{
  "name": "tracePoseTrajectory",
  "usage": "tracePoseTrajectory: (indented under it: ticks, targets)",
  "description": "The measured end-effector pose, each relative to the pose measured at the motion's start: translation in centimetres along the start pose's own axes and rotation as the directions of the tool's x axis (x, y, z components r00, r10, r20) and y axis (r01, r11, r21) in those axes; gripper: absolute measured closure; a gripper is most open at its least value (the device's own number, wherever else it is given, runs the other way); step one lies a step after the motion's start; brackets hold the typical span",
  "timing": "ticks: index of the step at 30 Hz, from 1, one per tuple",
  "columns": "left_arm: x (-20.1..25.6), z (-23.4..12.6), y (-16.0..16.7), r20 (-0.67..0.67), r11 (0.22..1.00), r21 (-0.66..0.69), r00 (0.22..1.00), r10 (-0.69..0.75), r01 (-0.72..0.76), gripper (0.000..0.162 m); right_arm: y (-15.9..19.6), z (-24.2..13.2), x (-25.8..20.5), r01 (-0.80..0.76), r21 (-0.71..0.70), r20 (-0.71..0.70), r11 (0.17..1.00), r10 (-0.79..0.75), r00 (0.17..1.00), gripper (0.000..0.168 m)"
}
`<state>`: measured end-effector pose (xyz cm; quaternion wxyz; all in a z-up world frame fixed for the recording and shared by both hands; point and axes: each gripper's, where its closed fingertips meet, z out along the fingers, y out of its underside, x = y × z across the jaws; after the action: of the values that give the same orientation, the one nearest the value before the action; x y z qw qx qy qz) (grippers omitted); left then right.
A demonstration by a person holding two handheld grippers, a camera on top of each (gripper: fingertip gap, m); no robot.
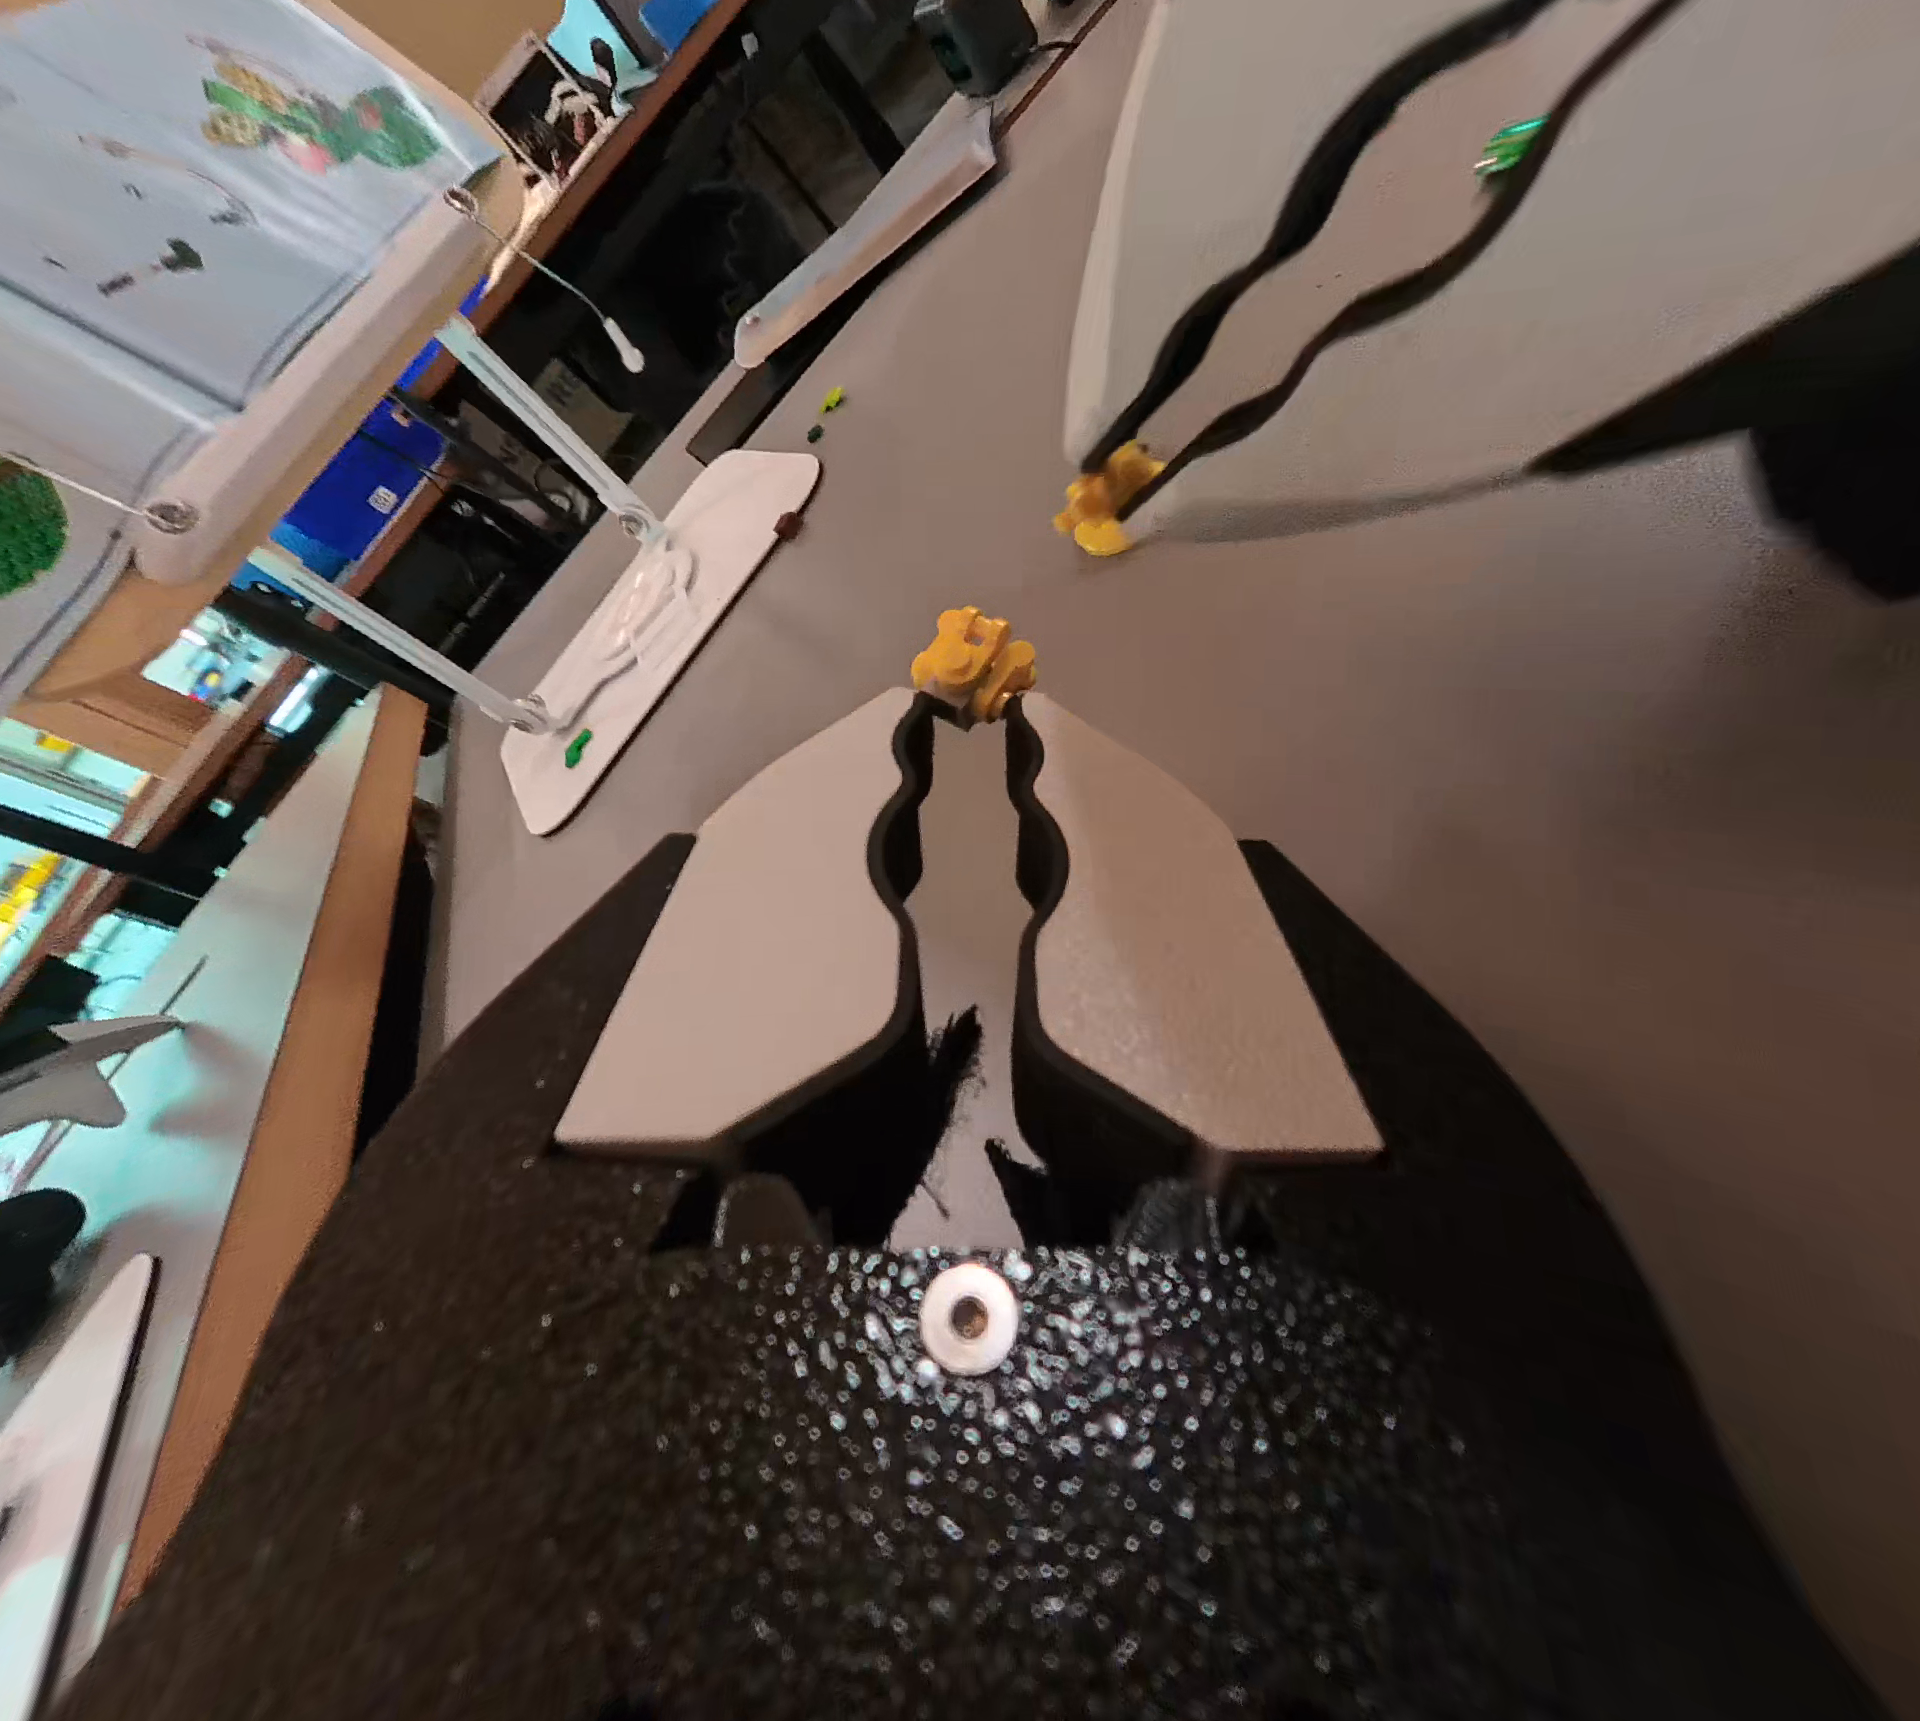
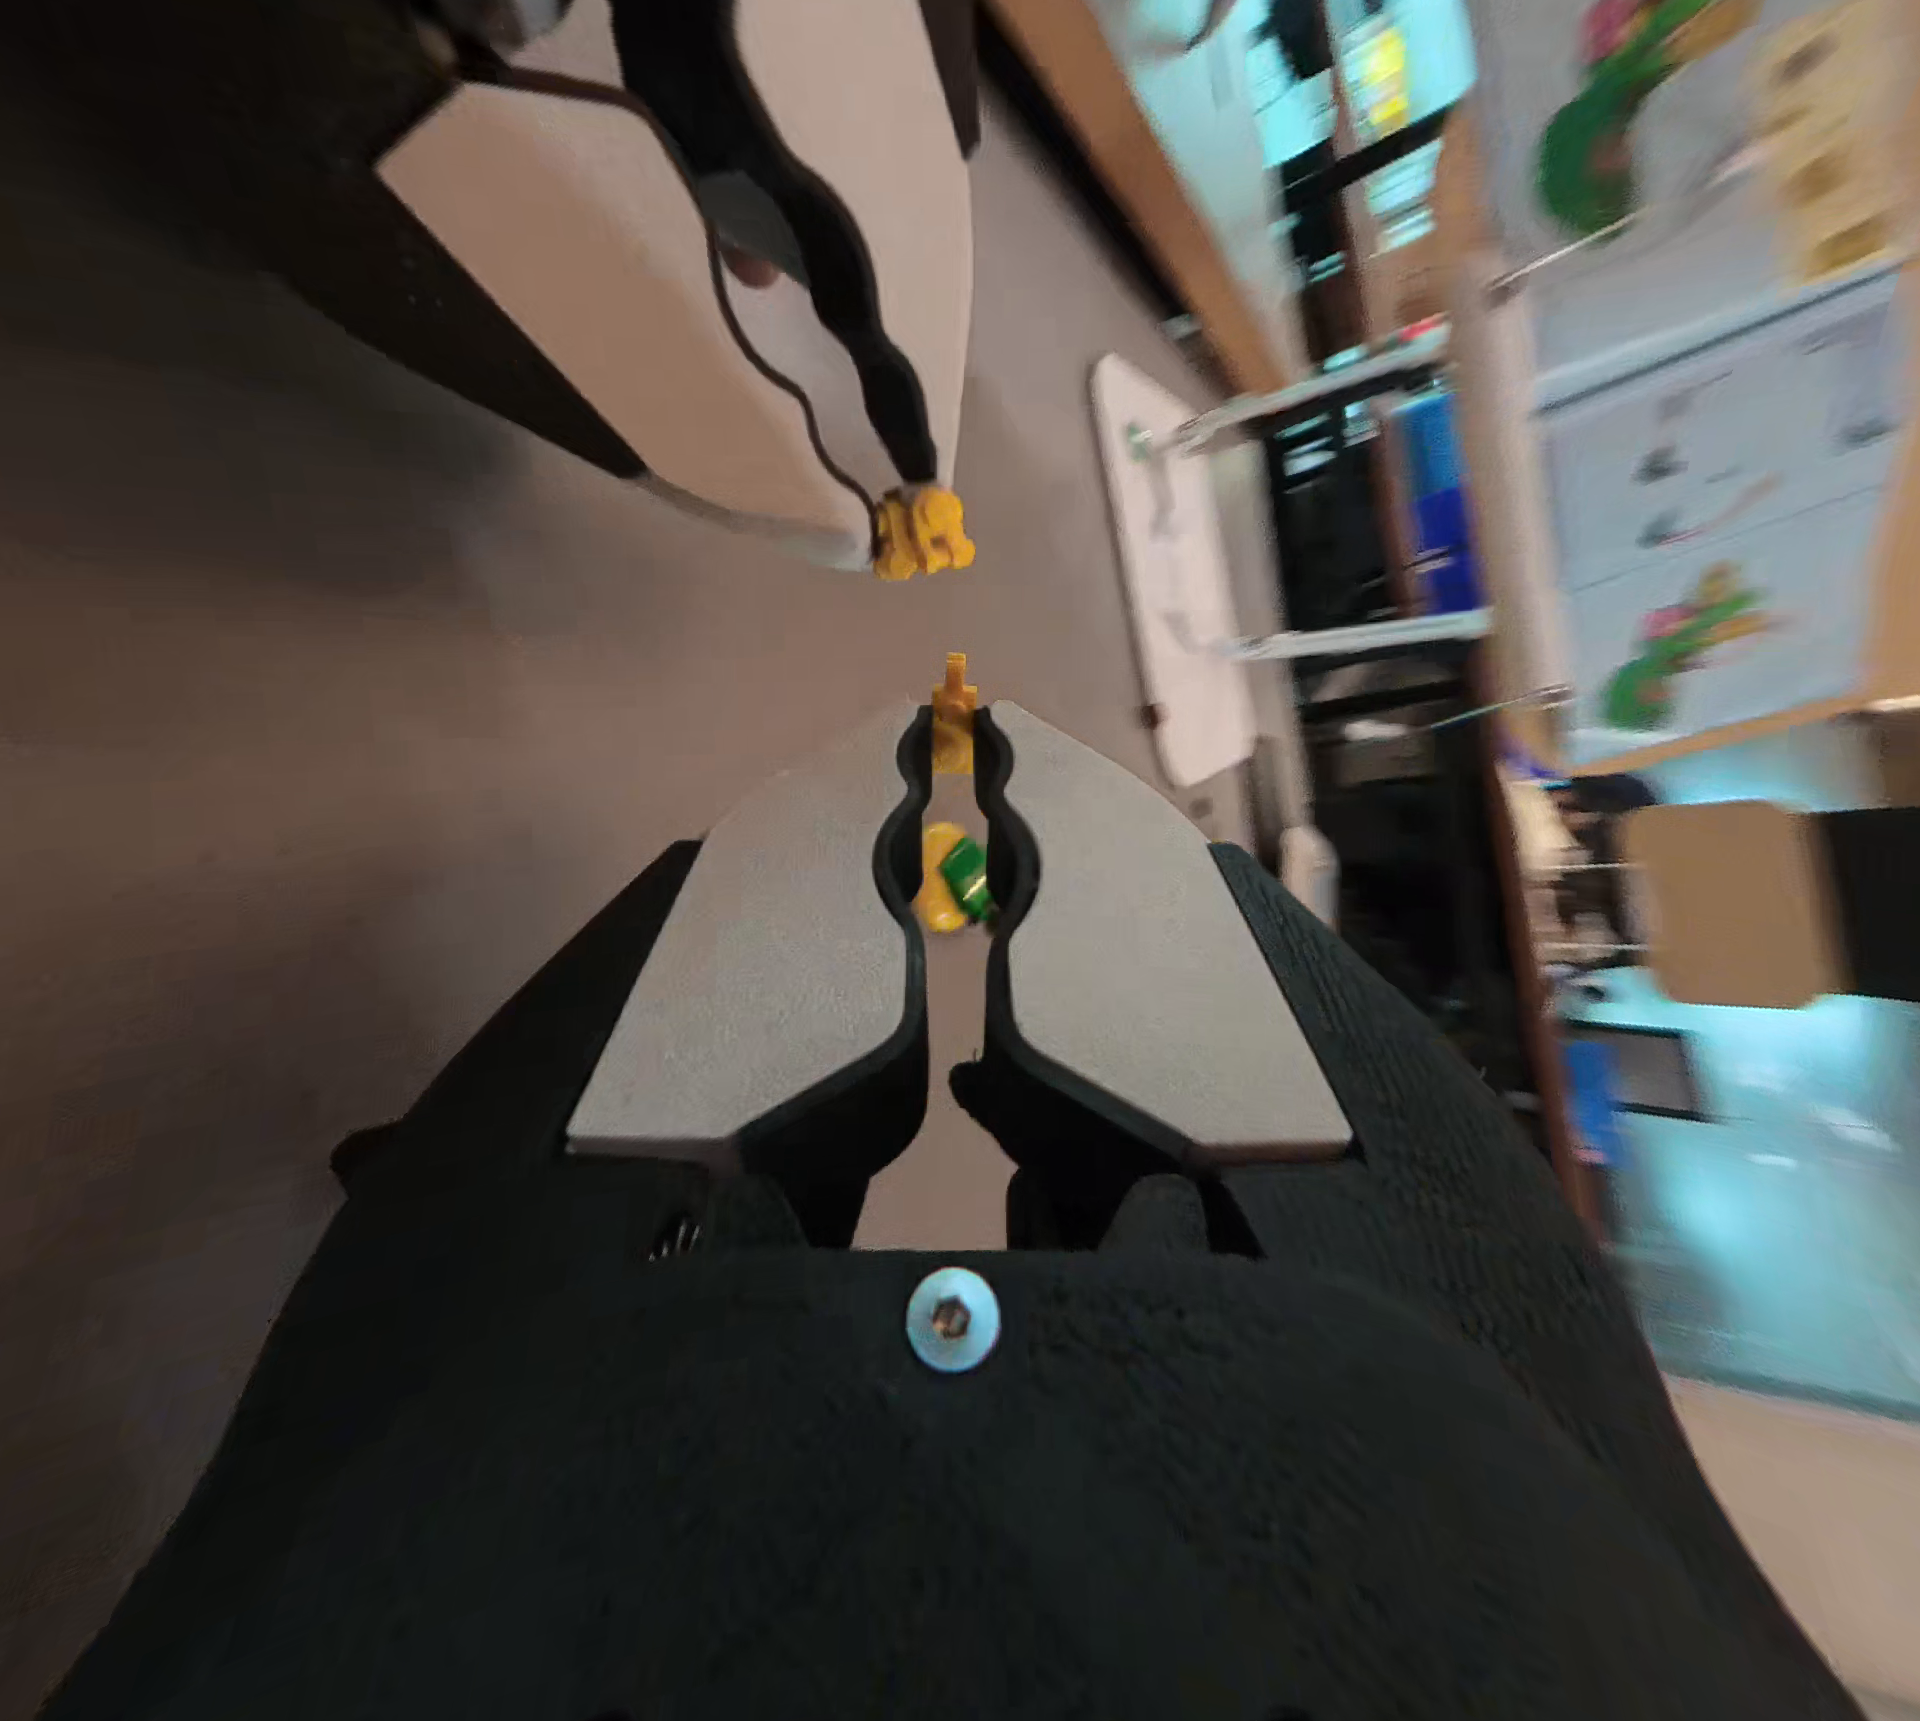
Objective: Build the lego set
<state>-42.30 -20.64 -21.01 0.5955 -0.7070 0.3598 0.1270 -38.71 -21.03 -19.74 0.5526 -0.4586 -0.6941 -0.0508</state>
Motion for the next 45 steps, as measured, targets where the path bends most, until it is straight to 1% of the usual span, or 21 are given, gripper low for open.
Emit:
tracePoseTrajectory:
  ticks: [1,2,4,6,8,10,12,14,16,18,22,24,26,28,33,36,42,45]
  targets:
    - [0.0,0.0,-0.1,0.011,1.000,0.009,1.000,0.017,-0.017,0.149,-0.1,0.2,0.0,0.049,0.014,-0.078,0.999,-0.048,0.996,0.163]
    - [-0.1,-0.1,-0.2,0.029,0.999,0.013,0.999,0.037,-0.037,0.149,0.1,0.5,-0.3,0.098,0.003,-0.122,0.995,-0.097,0.988,0.163]
    - [-0.5,-0.1,-0.3,0.078,0.996,0.013,0.993,0.092,-0.094,0.149,0.8,1.1,-1.1,0.146,-0.026,-0.132,0.989,-0.148,0.980,0.163]
    - [-0.7,-0.1,-0.4,0.131,0.982,0.009,0.974,0.184,-0.187,0.149,0.9,1.3,-1.7,0.074,-0.003,-0.081,0.997,-0.074,0.994,0.163]
    - [-0.5,0.1,-0.4,0.156,0.967,-0.005,0.955,0.253,-0.255,0.149,1.1,1.2,-1.4,0.007,0.010,-0.065,1.000,-0.006,0.998,0.163]
    - [-0.4,0.2,-0.7,0.175,0.953,0.000,0.939,0.297,-0.302,0.149,1.6,1.2,-0.9,-0.016,0.012,-0.086,1.000,0.017,0.996,0.163]
    - [-0.3,0.2,-0.7,0.195,0.940,-0.011,0.922,0.335,-0.340,0.149,1.5,0.9,-0.6,-0.005,0.030,-0.110,1.000,0.008,0.994,0.163]
    - [0.1,0.2,-0.7,0.168,0.945,0.005,0.932,0.321,-0.327,0.149,1.0,0.5,0.3,0.070,0.055,-0.191,0.996,-0.059,0.980,0.163]
    - [0.4,0.2,-0.9,0.142,0.959,0.031,0.951,0.273,-0.280,0.149,0.4,0.0,0.8,0.178,0.074,-0.277,0.981,-0.151,0.949,0.163]
    - [0.2,0.2,-1.0,0.136,0.973,0.039,0.966,0.221,-0.228,0.149,0.2,-0.1,0.8,0.269,0.067,-0.314,0.961,-0.236,0.920,0.163]
    - [0.4,0.5,-1.1,0.110,0.989,0.030,0.984,0.143,-0.147,0.149,0.2,0.1,0.9,0.329,0.043,-0.353,0.943,-0.294,0.888,0.163]
    - [0.6,0.7,-1.0,0.100,0.991,0.015,0.987,0.128,-0.130,0.149,0.4,0.3,0.9,0.360,0.017,-0.365,0.933,-0.329,0.871,0.163]
    - [0.6,0.8,-0.9,0.104,0.990,0.005,0.984,0.143,-0.144,0.149,0.6,0.7,0.3,0.375,0.002,-0.343,0.927,-0.352,0.871,0.163]
    - [0.6,0.8,-1.0,0.113,0.985,0.010,0.979,0.167,-0.170,0.149,0.7,0.9,-0.2,0.360,0.008,-0.310,0.933,-0.340,0.888,0.163]
    - [0.2,0.4,-1.3,0.180,0.948,0.007,0.933,0.313,-0.319,0.149,1.0,0.7,-0.7,0.211,0.058,-0.194,0.976,-0.197,0.961,0.162]
    - [-0.3,0.0,-1.7,0.250,0.906,-0.025,0.875,0.415,-0.422,0.149,1.0,0.4,-1.2,0.115,0.103,-0.102,0.988,-0.105,0.989,0.163]
    - [0.2,-0.4,-2.5,0.265,0.884,0.008,0.853,0.449,-0.468,0.149,0.6,-0.8,-0.7,-0.023,0.221,0.032,0.975,0.017,0.999,0.163]
    - [0.4,-0.3,-2.8,0.274,0.866,0.005,0.834,0.479,-0.499,0.149,0.8,-1.2,-0.2,-0.087,0.228,0.064,0.970,0.074,0.995,0.163]
